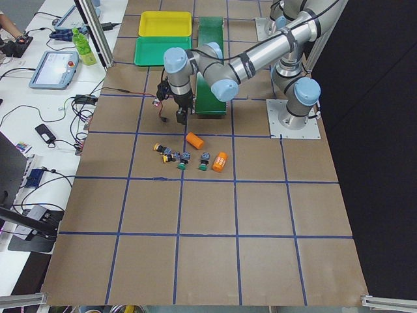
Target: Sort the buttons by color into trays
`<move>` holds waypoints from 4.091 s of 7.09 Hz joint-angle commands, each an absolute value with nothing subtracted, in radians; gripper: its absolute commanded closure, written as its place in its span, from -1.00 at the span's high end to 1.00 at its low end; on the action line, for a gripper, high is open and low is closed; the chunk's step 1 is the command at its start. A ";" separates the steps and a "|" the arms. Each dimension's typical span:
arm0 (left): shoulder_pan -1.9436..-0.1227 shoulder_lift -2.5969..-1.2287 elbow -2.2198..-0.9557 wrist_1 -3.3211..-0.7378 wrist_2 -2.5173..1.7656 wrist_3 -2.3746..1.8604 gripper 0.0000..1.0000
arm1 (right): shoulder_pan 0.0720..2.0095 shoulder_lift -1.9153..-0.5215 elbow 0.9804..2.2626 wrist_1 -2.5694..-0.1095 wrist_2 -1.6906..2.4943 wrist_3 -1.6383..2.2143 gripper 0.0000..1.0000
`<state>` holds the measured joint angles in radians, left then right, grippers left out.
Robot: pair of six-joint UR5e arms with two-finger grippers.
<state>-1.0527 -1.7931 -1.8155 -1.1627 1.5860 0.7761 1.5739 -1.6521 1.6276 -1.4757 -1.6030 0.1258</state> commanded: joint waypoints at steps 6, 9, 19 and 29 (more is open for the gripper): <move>-0.988 -1.925 -2.034 -0.784 1.517 1.201 -0.92 | 1.574 -1.652 1.628 -1.476 -1.603 0.126 1.00; -1.028 -1.826 -2.033 -0.831 1.513 1.438 -1.00 | 1.574 -1.652 1.628 -1.477 -1.603 0.126 1.00; -1.470 -1.568 -2.235 -0.834 1.506 1.272 0.99 | 1.574 -1.652 1.629 -1.471 -1.608 0.126 1.00; -0.720 -1.713 -2.026 -1.068 1.680 1.636 1.00 | 1.572 -1.652 1.629 -1.471 -1.608 0.126 1.00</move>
<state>-0.7425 -1.6869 -2.0354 -1.0749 1.6708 1.4559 1.5736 -1.6521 1.6291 -1.4711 -1.6076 0.1258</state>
